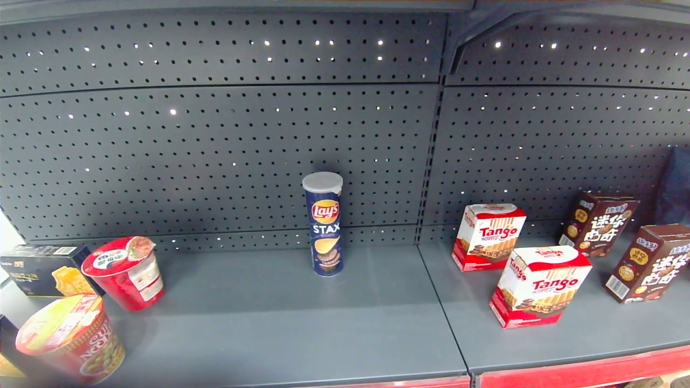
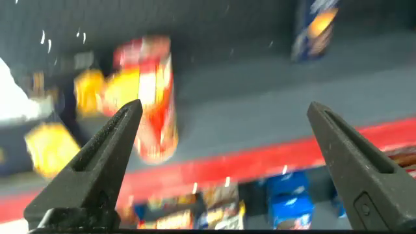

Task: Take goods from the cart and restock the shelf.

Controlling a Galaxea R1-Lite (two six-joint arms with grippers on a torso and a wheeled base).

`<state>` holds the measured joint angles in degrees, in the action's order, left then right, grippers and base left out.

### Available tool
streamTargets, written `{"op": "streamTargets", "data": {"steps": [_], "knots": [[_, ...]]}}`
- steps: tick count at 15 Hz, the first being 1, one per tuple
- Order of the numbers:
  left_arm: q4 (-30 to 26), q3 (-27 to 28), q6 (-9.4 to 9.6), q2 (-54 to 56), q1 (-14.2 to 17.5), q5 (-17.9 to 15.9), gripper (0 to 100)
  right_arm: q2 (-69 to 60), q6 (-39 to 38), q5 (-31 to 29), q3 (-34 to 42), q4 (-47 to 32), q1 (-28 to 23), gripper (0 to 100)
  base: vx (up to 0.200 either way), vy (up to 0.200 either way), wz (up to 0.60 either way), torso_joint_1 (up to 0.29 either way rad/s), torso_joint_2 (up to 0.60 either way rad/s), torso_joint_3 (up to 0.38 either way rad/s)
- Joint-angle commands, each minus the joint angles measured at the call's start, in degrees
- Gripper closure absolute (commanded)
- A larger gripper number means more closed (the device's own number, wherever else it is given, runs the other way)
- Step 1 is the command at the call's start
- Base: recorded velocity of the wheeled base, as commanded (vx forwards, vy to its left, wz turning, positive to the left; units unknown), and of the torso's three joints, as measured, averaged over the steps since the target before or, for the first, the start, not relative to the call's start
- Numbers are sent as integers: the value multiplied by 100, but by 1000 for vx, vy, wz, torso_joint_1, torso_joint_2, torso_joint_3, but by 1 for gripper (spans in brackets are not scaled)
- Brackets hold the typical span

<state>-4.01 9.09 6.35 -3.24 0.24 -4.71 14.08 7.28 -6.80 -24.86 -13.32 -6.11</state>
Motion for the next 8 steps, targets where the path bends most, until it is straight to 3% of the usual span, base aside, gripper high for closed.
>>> {"op": "streamTargets", "data": {"steps": [1, 3, 4, 5, 6, 7, 8], "knots": [[-267, 1261, -73, -1390, -174, -663, 0, 227, 98, 12, -37, 23, 13, 100, 0, 0, 0, 0, 0, 0], [-267, 1393, -363, -1926, -218, -1402, 0, 376, 160, 21, -90, 67, 39, 100, 0, 0, 0, 0, 0, 0], [-258, 1499, -415, -2269, -218, -1656, 0, 420, 160, 21, -116, 93, 39, 100, 0, 0, 0, 0, 0, 0], [-232, 1508, -398, -2541, -235, -1894, 0, 420, 151, 21, -133, 93, 39, 100, 0, 0, 0, 0, 0, 0], [-3, 1481, -380, -2954, -455, -2535, 0, 473, 160, 30, -213, 93, 48, 100, 0, 0, 0, 0, 0, 0], [340, 1393, -380, -3253, -561, -2904, 0, 517, 160, 91, -274, 102, 48, 100, 0, 0, 0, 0, 0, 0], [498, 1332, -371, -3429, -596, -3010, 0, 561, 160, 127, -309, 102, 48, 100, 0, 0, 0, 0, 0, 0]]}}
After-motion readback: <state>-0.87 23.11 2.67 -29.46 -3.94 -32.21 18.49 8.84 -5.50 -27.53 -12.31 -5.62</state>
